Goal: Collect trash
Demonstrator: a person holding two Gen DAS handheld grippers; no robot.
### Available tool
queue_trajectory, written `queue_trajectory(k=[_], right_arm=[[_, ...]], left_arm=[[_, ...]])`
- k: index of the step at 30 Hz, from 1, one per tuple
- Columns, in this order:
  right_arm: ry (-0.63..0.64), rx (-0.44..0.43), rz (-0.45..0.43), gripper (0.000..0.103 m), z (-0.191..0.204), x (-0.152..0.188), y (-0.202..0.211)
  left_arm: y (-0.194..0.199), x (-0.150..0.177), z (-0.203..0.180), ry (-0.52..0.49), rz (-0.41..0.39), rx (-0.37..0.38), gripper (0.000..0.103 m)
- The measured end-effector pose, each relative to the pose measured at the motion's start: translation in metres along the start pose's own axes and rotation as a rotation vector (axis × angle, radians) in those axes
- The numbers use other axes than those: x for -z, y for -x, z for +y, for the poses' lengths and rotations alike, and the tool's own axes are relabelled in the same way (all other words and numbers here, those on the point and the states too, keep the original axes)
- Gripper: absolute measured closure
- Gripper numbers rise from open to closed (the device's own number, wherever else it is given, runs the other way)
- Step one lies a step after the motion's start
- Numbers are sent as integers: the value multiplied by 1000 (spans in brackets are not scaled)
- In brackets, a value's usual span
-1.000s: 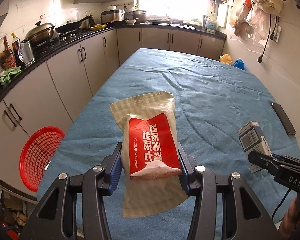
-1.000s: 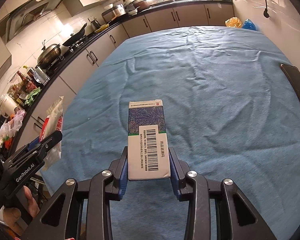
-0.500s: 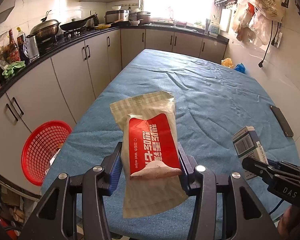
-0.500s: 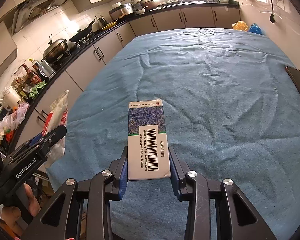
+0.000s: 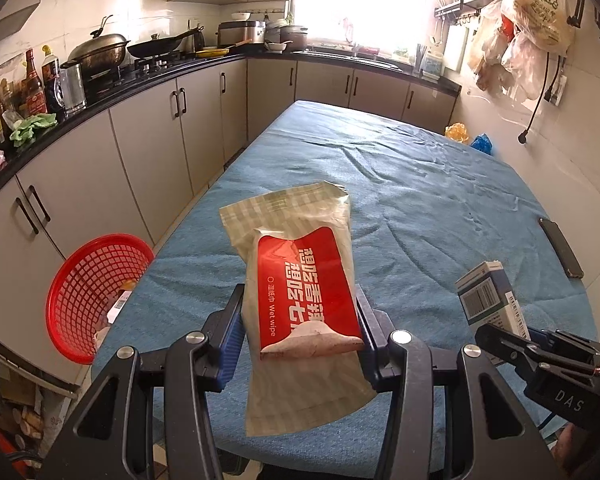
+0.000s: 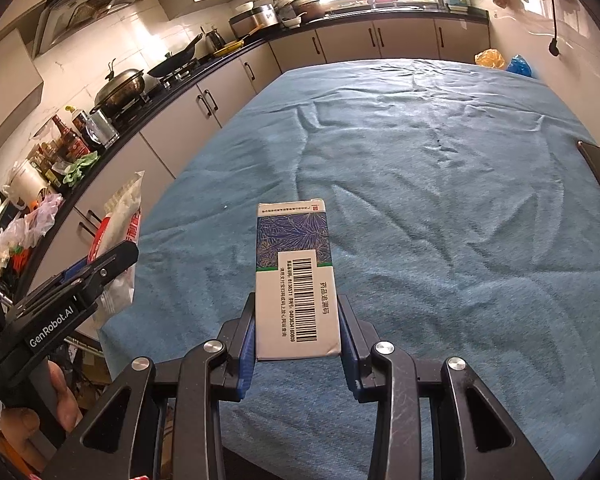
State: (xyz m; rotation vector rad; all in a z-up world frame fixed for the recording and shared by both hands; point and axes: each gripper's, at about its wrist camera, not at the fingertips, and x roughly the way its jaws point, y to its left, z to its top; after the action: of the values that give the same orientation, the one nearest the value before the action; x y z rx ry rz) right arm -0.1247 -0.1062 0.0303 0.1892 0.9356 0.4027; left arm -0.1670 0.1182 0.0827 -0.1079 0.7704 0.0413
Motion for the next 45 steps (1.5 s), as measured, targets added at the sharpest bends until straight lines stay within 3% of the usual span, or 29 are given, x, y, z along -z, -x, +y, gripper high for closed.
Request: queue_trajectory(k=[9,15,20,25,31,40,45], right_arm=[[50,13,-6,64,18,4,-7],[100,66,6,64,33,4,-23],[65,67,61,64,24,2,-41],[39,56,74,59,21,2,-48],[28,40,63,37,23,-2,-52],[39,55,26,21,30,-6,-61],[4,37,-17,20,25,-4,-59]], left_arm=[[3,2,13,26,-5,-11,56],[-21,4,31,53,42,-44,56],[-43,5,54,130,123,11,56],[-53,6,65,166,147,40,55],[-62,4,69,186,157,80,40],[-71,4,56,122,134,92,12],[-74,7,49,84,110,81,2]])
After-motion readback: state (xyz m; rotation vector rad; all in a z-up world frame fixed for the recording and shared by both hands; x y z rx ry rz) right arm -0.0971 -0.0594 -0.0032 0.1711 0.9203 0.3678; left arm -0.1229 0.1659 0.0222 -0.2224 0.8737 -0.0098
